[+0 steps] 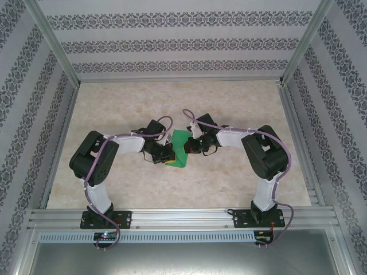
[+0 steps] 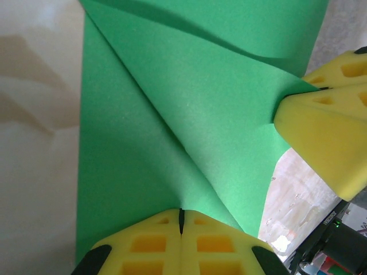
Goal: Fold a paper plane with a square sheet of paper (pick it up from the middle)
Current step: Fold the triangle a second time at the center of the table.
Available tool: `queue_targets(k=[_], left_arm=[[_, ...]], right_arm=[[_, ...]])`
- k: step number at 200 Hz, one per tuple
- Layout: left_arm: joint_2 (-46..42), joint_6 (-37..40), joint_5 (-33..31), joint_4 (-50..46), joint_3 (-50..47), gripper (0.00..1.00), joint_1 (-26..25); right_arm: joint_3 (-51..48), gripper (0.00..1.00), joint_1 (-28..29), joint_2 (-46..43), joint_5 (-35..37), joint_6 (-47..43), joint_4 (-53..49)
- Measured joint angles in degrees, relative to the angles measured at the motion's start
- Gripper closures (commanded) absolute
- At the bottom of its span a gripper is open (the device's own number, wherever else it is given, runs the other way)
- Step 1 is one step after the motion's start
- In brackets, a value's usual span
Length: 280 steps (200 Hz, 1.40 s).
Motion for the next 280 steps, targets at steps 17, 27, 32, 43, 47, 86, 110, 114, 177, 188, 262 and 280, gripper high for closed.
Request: queue_targets(k=[17,27,32,43,47,86,110,114,177,188,262,280], left_arm=[[0.0,0.0,0.0,0.0,0.0,0.94,0.0],[0.0,0.0,0.0,0.0,0.0,0.94,0.0],[0.0,0.0,0.0,0.0,0.0,0.94,0.0],[0.0,0.0,0.0,0.0,0.1,0.94,0.0],[0.0,0.0,0.0,0.0,0.1,0.94,0.0],[0.0,0.0,0.0,0.0,0.1,0.94,0.0],[0.0,0.0,0.0,0.0,0.1,0.93,0.0],[0.0,0.0,0.0,0.0,0.1,0.93,0.0],[-3.0,-4.2,3.1,10.6,-2.5,0.94,0.0],[-3.0,-5.4,3.8,12.7,-3.4,0.94,-0.1],[-0.2,-7.8,4.9,16.2,-4.1,0.95,-2.1],[0.6,-7.8,4.9,16.3,-4.1,0.95,-2.1]], right_arm=[[0.1,0.97,0.0,0.3,0.3,-0.1,-0.2],[0.2,0.97,0.0,0.5,0.7,-0.2,-0.4],[0.3,0.97,0.0,0.7,0.8,-0.2,-0.5],[0.5,0.97,0.0,1.0,0.9,-0.2,-0.8],[0.6,0.97,0.0,1.0,1.0,-0.2,-0.9],[1.1,0.97,0.0,1.1,1.4,-0.2,-1.6],[1.2,0.97,0.0,1.2,1.4,-0.4,-1.7],[1.2,0.97,0.0,1.2,1.4,-0.5,-1.7],[1.7,0.97,0.0,1.6,1.4,-1.3,-2.3],[1.9,0.97,0.0,1.7,1.4,-1.3,-2.4],[2.3,0.98,0.0,1.9,1.2,-1.3,-2.8],[2.4,0.98,0.0,2.1,1.1,-1.3,-2.8]])
